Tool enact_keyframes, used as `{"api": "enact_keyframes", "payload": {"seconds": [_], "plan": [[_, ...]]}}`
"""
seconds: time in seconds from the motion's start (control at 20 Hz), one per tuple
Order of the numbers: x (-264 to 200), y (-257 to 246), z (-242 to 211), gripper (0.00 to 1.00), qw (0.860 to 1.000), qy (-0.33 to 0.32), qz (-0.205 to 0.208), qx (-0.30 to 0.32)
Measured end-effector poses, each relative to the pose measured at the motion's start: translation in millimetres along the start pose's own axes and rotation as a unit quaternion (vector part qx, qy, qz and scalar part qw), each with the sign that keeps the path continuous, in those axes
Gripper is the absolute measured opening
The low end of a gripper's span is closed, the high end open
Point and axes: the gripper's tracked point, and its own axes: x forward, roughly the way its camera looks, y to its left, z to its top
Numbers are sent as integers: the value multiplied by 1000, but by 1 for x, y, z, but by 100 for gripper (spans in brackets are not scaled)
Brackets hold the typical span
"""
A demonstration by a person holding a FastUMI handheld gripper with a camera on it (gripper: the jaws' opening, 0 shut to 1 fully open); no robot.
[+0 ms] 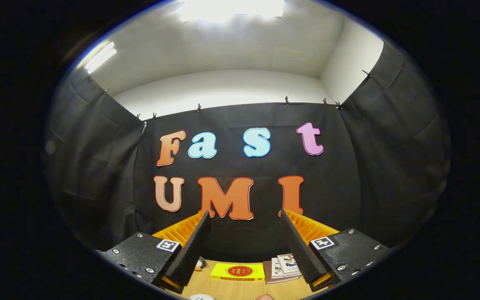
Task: Open the storage box then place both shoes into the box .Put the left shoe in first, then the right shoe, with the right side of both shoes facing outward in a uniform manner.
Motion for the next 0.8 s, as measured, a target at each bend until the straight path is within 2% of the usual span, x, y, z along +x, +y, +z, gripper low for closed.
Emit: {"api": "enact_keyframes", "payload": {"seconds": [0.25, 0.55, 0.8], "plan": [[-4, 19, -3, 98, 1000, 6, 24, -3], [-5, 27, -24, 99, 999, 37, 32, -9], [-7, 43, -70, 99, 993, 108, 51, -19]]}}
